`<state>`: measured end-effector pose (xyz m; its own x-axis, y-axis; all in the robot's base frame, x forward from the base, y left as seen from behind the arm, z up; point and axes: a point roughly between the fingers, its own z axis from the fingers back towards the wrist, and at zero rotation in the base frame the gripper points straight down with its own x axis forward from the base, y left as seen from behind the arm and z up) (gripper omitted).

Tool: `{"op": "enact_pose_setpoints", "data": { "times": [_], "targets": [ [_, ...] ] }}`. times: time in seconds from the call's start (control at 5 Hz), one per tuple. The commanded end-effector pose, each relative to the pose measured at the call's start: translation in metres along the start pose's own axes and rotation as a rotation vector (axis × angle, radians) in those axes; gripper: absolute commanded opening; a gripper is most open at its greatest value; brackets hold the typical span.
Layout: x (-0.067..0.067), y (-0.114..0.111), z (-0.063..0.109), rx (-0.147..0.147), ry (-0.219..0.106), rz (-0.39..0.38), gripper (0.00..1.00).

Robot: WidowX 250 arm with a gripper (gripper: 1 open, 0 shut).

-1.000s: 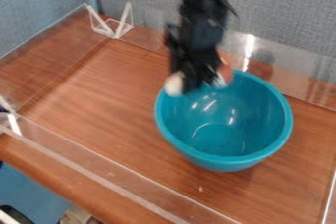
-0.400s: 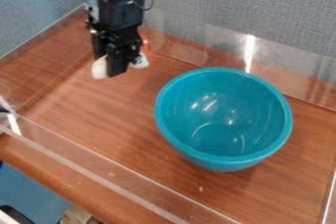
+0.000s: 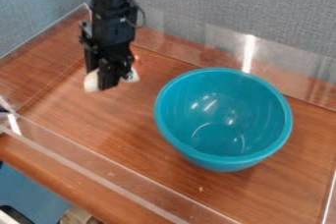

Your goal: Remove the mushroom from inside the blue bowl and put it on the table

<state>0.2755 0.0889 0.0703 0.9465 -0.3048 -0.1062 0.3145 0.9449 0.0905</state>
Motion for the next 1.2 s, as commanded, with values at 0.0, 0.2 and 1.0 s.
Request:
{"op": "enact_pose_setpoints", "data": {
  "times": [0.0, 0.2, 1.0],
  "targets": [
    [0.001, 0.008, -0.002, 0.023, -0.013, 0.017, 0.00],
    [0.002, 0.010, -0.010, 0.025, -0.001, 0.013, 0.00],
    [0.000, 0.015, -0.020, 0.032, 0.014, 0.028, 1.00]
  ]
}}
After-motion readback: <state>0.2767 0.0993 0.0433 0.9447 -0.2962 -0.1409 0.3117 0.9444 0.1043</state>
